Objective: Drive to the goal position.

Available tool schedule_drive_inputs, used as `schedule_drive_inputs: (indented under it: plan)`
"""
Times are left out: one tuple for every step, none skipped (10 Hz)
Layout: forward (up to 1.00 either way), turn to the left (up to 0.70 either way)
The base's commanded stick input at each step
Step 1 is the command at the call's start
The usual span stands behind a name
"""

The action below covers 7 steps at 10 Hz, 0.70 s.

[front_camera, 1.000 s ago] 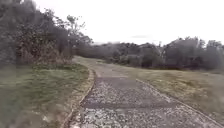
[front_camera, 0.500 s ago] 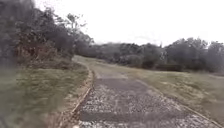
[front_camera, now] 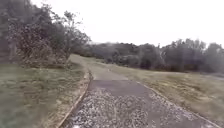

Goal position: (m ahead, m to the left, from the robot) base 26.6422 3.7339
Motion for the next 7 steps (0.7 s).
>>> schedule_drive_inputs:
  plan:
    - [0.6,-0.01]
    - [0.6,0.0]
    - [0.6,0.0]
    - [0.6,0.0]
    - [0.6,0.0]
    - [0.6,0.0]
    - [0.6,0.0]
